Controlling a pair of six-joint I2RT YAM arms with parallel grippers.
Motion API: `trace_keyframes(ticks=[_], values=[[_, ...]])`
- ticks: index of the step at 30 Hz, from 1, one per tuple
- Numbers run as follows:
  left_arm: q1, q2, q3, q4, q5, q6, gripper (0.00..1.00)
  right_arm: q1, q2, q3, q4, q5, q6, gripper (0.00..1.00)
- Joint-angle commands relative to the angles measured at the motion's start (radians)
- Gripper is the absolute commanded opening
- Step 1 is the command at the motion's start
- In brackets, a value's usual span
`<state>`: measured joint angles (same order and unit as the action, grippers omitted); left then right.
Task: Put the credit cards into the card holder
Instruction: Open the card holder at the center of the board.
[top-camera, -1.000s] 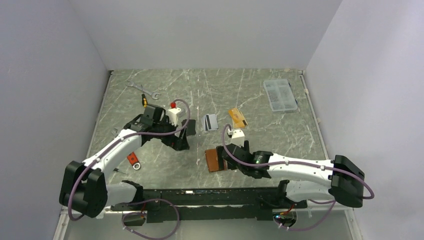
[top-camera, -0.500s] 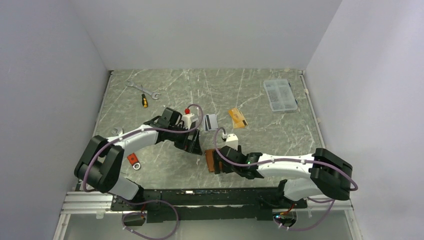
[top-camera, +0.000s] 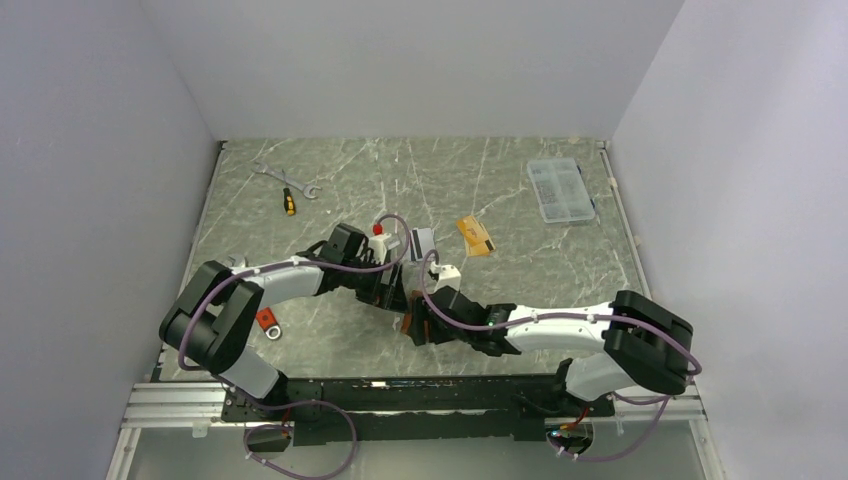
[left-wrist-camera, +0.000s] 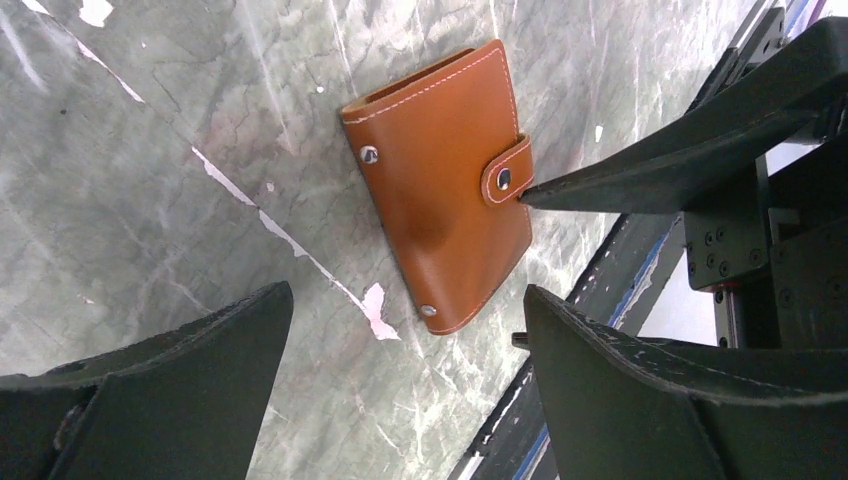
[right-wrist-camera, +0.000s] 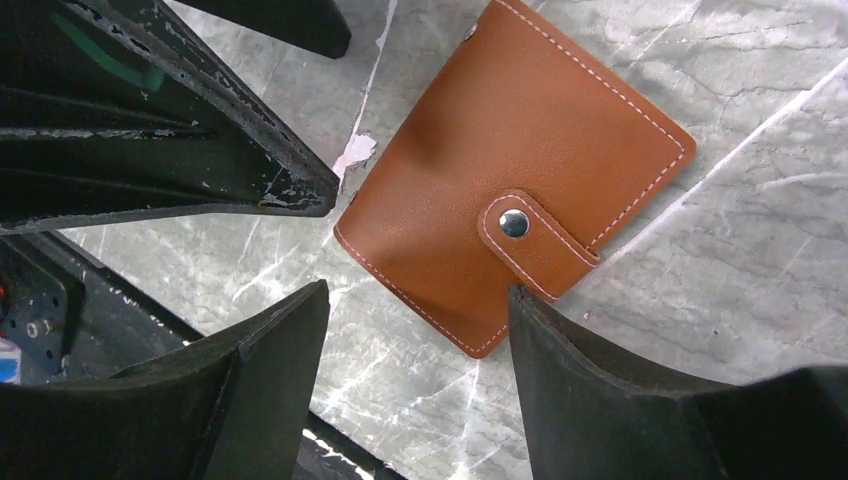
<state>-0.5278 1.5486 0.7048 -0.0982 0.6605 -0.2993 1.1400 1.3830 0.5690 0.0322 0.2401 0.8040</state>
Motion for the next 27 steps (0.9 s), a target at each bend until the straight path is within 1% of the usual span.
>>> trace_keyframes(ticks=[1, 6, 8, 10, 12, 14, 18, 23, 27], values=[[-0.004, 0.008, -0.020, 0.052, 0.023, -0.034, 0.93, -0.025, -0.024, 0.006, 0.036, -0.047, -0.008, 0.67], [-0.010, 0.033, -0.033, 0.085, 0.033, -0.066, 0.85, -0.050, -0.171, -0.049, -0.082, 0.039, -0.016, 0.66], [-0.022, 0.050, -0.032, 0.090, 0.044, -0.079, 0.81, -0.072, -0.180, -0.071, -0.081, 0.045, -0.015, 0.64], [-0.040, 0.065, -0.025, 0.090, 0.046, -0.084, 0.75, -0.090, -0.162, -0.090, -0.041, 0.018, -0.012, 0.60], [-0.057, 0.080, -0.015, 0.115, 0.043, -0.088, 0.70, -0.095, -0.126, -0.094, 0.021, -0.011, -0.003, 0.58], [-0.074, 0.097, -0.008, 0.127, 0.034, -0.092, 0.68, -0.095, -0.087, -0.096, 0.071, -0.040, 0.004, 0.57], [-0.088, 0.127, -0.001, 0.133, 0.020, -0.101, 0.66, -0.100, -0.040, -0.124, 0.147, -0.077, 0.032, 0.54], [-0.088, 0.143, 0.003, 0.130, 0.034, -0.103, 0.64, -0.113, -0.006, -0.168, 0.215, -0.103, 0.062, 0.43], [-0.089, 0.133, 0.027, 0.130, 0.110, -0.124, 0.58, -0.119, 0.030, -0.206, 0.250, -0.109, 0.094, 0.30]])
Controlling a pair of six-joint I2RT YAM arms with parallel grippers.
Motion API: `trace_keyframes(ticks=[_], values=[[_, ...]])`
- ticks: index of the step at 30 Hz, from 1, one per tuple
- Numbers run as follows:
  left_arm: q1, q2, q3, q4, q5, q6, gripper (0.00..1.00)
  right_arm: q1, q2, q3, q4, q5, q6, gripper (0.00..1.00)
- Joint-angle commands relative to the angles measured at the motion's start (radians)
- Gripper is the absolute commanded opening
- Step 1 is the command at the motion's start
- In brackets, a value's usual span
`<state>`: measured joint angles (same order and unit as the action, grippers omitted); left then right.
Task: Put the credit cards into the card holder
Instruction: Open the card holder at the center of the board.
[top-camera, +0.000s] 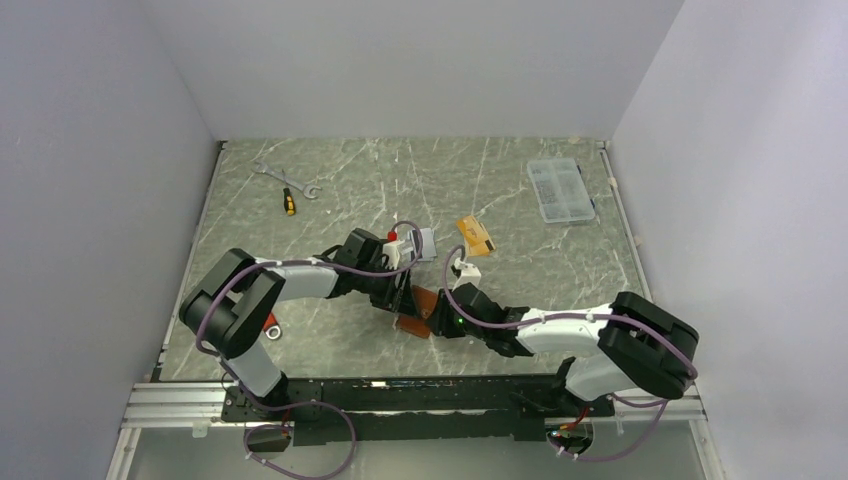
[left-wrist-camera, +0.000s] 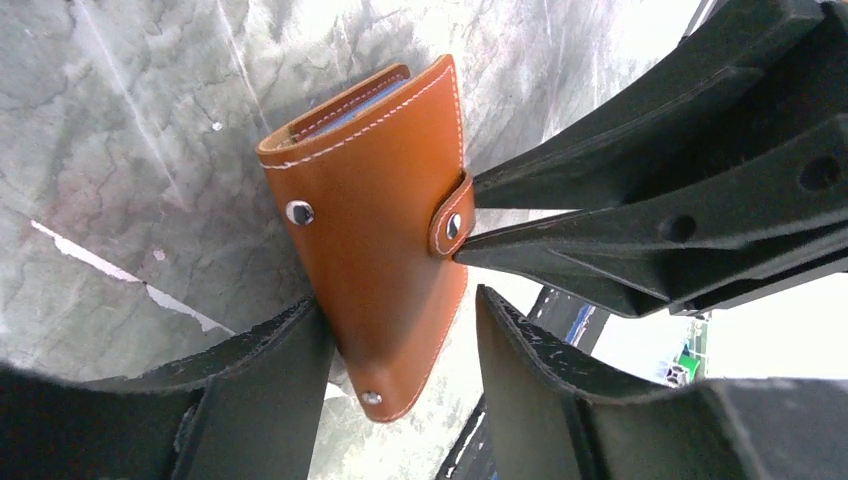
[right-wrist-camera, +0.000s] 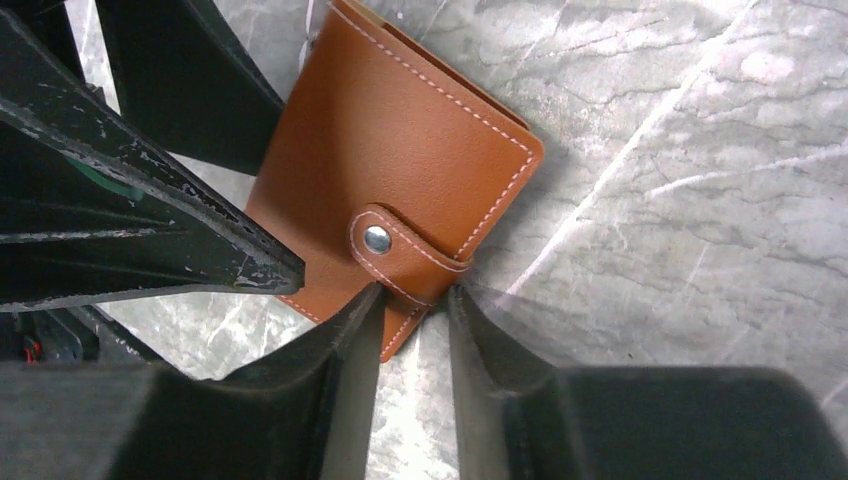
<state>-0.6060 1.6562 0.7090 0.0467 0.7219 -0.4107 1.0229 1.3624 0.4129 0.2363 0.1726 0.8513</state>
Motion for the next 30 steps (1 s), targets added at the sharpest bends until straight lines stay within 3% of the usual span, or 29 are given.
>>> trace_keyframes(ticks=[1, 6, 12, 15, 17, 21, 25, 30], values=[[-0.010, 0.021, 0.027, -0.012, 0.078, -0.019, 0.57, -0.004, 0.059, -0.058, 0.048, -0.036, 0.054, 0.28], [-0.010, 0.014, 0.020, 0.013, 0.128, -0.034, 0.55, -0.013, 0.092, -0.101, 0.062, -0.028, 0.080, 0.18], [-0.011, 0.016, 0.026, -0.018, 0.090, 0.011, 0.25, -0.015, 0.047, -0.118, 0.055, -0.020, 0.083, 0.17], [-0.006, 0.014, 0.041, -0.044, 0.079, 0.019, 0.10, -0.015, -0.043, -0.095, -0.023, 0.019, 0.052, 0.28], [0.001, 0.009, 0.060, -0.074, 0.091, 0.015, 0.01, -0.014, -0.113, -0.057, -0.132, 0.082, 0.006, 0.42], [0.032, -0.009, 0.127, -0.134, 0.149, 0.001, 0.00, -0.005, -0.226, 0.051, -0.332, 0.208, -0.118, 0.58], [0.071, -0.012, 0.201, -0.203, 0.262, -0.039, 0.00, 0.059, -0.266, 0.179, -0.441, 0.357, -0.270, 0.60], [0.107, -0.052, 0.233, -0.258, 0.351, -0.092, 0.00, 0.221, -0.183, 0.378, -0.522, 0.578, -0.449, 0.61]])
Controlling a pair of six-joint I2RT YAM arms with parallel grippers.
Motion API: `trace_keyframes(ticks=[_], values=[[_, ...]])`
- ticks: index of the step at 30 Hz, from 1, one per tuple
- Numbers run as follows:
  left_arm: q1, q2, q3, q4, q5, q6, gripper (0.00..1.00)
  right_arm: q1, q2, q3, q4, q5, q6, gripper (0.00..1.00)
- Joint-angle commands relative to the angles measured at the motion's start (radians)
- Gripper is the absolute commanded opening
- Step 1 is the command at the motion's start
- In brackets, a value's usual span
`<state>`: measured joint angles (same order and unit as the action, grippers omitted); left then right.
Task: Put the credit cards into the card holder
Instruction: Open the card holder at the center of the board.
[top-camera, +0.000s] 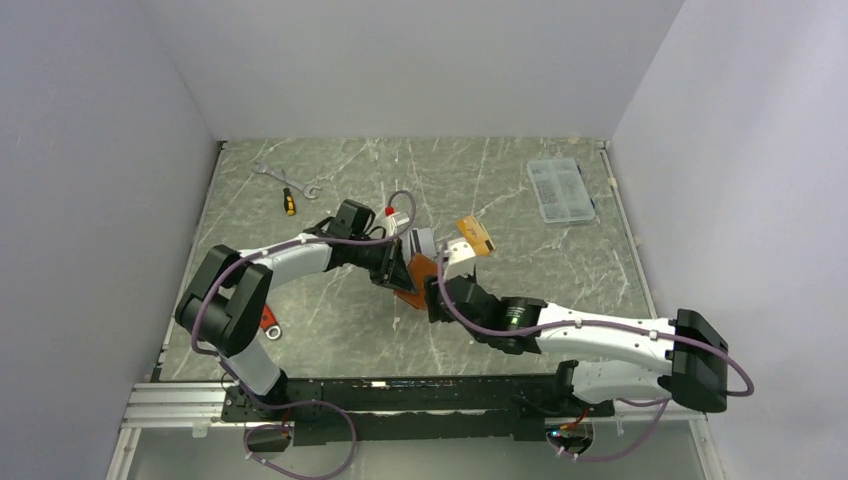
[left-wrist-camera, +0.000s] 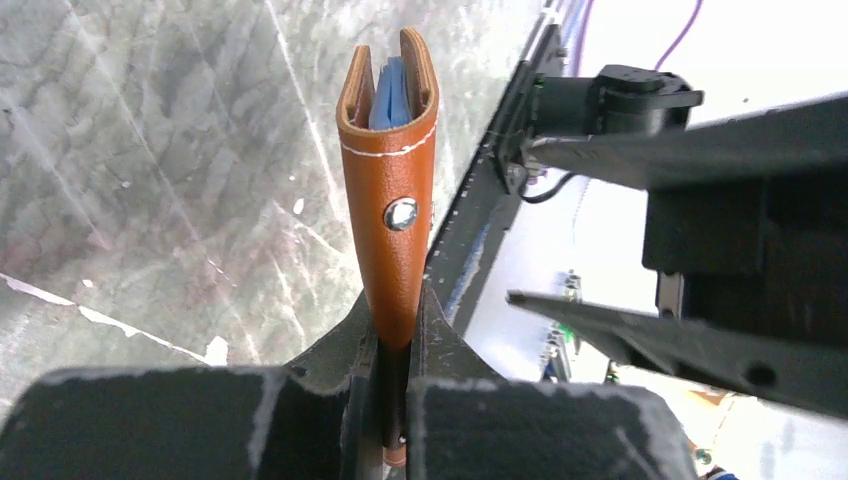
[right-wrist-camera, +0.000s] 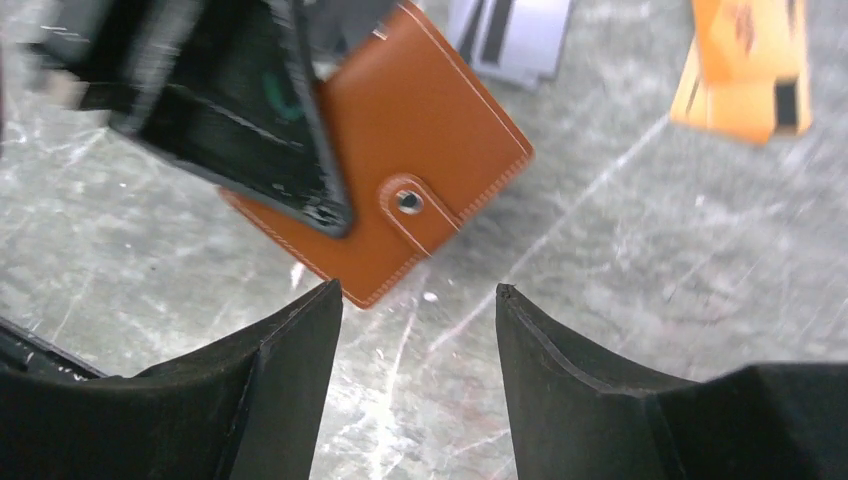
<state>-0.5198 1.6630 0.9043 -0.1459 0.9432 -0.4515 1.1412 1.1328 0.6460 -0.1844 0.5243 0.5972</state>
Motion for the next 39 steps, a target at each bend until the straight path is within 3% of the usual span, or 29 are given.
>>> trace_keyframes(ticks=[1, 6, 17, 32, 39], values=[[0.025, -0.065, 0.038, -0.073, 0.143, -0.058, 0.00, 0.126, 0.077, 0.181, -0.125, 0.269, -0.216, 0.61], [0.045, -0.102, 0.022, -0.088, 0.182, -0.088, 0.00, 0.184, 0.205, 0.279, -0.166, 0.373, -0.294, 0.61], [0.070, -0.170, -0.020, -0.039, 0.223, -0.141, 0.00, 0.186, 0.228, 0.300, -0.161, 0.421, -0.359, 0.57], [0.070, -0.167, -0.040, 0.024, 0.250, -0.187, 0.00, 0.224, 0.252, 0.303, -0.021, 0.409, -0.441, 0.56], [0.071, -0.167, -0.036, 0.026, 0.264, -0.198, 0.00, 0.223, 0.318, 0.289, 0.078, 0.457, -0.499, 0.49]])
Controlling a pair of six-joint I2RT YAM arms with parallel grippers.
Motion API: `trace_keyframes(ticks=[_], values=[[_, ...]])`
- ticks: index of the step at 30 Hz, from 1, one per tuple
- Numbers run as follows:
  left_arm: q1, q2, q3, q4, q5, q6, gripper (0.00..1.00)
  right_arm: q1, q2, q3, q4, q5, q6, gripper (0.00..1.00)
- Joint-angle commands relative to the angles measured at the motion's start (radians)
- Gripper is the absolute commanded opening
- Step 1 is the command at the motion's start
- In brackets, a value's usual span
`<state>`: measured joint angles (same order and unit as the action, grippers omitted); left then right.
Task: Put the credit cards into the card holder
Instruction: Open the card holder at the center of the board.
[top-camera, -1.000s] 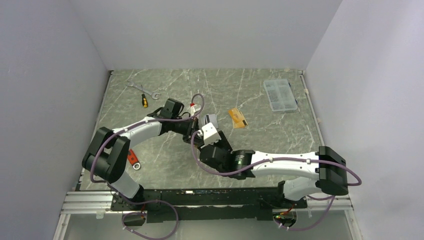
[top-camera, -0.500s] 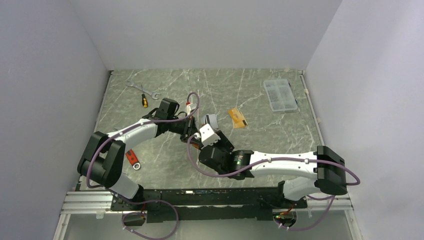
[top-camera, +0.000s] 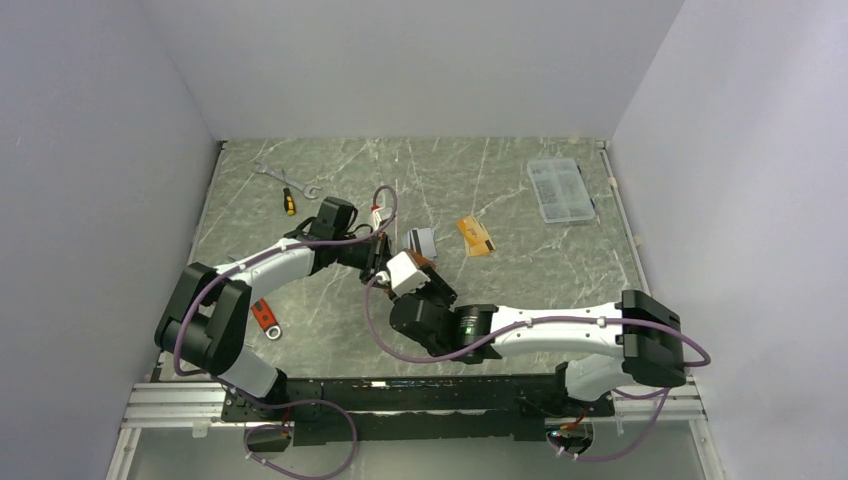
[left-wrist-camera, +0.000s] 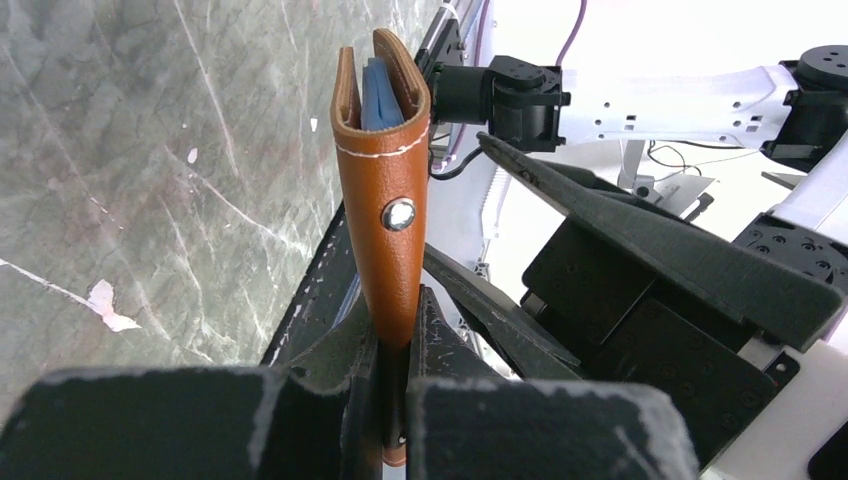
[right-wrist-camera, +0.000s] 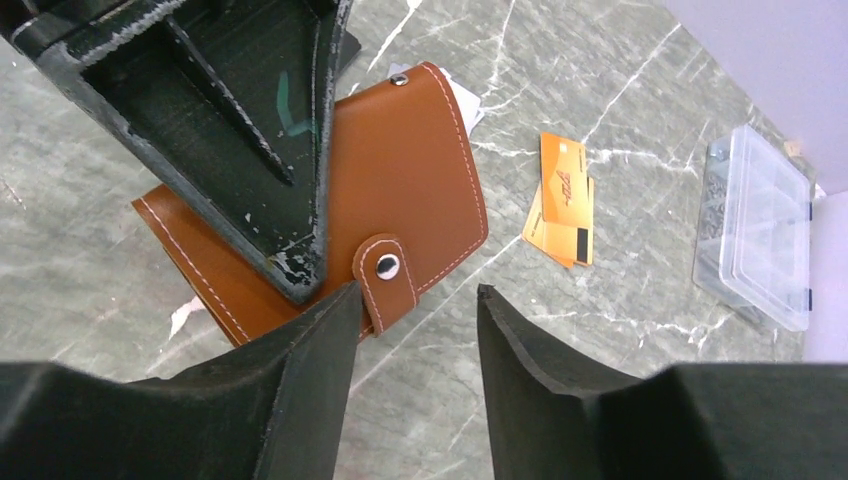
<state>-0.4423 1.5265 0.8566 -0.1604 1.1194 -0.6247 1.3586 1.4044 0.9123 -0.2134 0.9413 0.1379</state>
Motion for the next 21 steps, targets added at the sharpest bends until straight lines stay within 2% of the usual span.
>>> trace_keyframes(ticks=[1, 8, 12, 17, 19, 21], values=[[-0.007, -0.032, 0.012, 0.040, 0.090, -0.025, 0.00, 0.005, 0.059, 0.023, 0.109, 0.050, -0.042, 0.47], [-0.005, -0.039, -0.004, 0.084, 0.110, -0.056, 0.00, -0.009, 0.072, -0.017, 0.146, 0.112, -0.046, 0.38], [-0.006, -0.039, -0.010, 0.100, 0.119, -0.068, 0.00, -0.020, 0.094, -0.021, 0.234, 0.186, -0.080, 0.31], [-0.005, -0.050, -0.017, 0.107, 0.125, -0.069, 0.00, -0.040, 0.102, -0.025, 0.342, 0.277, -0.098, 0.08], [-0.006, -0.051, -0.018, 0.105, 0.123, -0.067, 0.00, -0.044, 0.100, -0.029, 0.367, 0.308, -0.095, 0.01], [-0.006, -0.053, -0.021, 0.112, 0.125, -0.072, 0.00, -0.047, 0.097, -0.036, 0.383, 0.334, -0.082, 0.00]])
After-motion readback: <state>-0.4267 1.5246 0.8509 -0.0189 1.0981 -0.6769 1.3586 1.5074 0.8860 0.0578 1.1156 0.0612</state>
